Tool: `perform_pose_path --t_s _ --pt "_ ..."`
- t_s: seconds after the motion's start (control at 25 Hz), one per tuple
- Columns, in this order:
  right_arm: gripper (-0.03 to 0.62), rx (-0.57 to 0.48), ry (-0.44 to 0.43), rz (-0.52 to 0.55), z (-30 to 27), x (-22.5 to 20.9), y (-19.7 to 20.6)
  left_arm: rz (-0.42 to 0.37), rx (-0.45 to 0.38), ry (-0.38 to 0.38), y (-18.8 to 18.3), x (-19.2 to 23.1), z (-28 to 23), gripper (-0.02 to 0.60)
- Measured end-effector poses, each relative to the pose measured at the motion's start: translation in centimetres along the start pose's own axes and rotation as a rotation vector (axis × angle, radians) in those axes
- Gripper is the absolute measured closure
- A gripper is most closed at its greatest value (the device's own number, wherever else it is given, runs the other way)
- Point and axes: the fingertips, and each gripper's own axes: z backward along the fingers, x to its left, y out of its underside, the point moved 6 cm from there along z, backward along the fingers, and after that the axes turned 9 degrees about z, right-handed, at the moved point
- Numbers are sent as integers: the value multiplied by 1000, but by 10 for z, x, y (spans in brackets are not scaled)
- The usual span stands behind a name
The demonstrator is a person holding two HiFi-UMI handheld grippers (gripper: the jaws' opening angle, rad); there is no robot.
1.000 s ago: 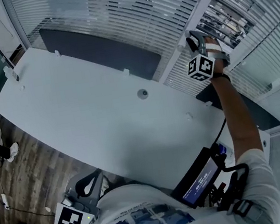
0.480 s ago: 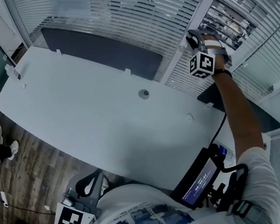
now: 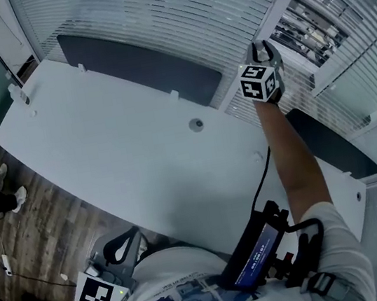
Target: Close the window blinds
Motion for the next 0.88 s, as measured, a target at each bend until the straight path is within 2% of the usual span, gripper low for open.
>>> perform_pose_path --t_s 0.08,0.12,0.2,0.32,0.52,0.6,0.76,0.88 --pt "468 11 16 -74 0 -3 0 2 -4 -3 -1 0 0 575" --pt "468 14 17 -67 -1 -3 0 4 -5 -5 -1 0 1 575" --pt "467 9 -2 14 -2 -2 2 7 -4 -8 -1 1 2 575" --pt "464 -16 -84 225 -1 0 4 6 -4 -1 -2 4 1 575" --pt "459 -115 -181 759 7 4 13 3 -1 26 0 5 -4 575" --pt "459 -158 -207 933 9 4 14 0 -2 38 0 5 -7 575" --pt "461 -197 -318 1160 5 4 14 -1 0 51 2 3 -9 575" --pt "461 -201 -361 1236 1 4 13 2 1 44 2 3 -9 575"
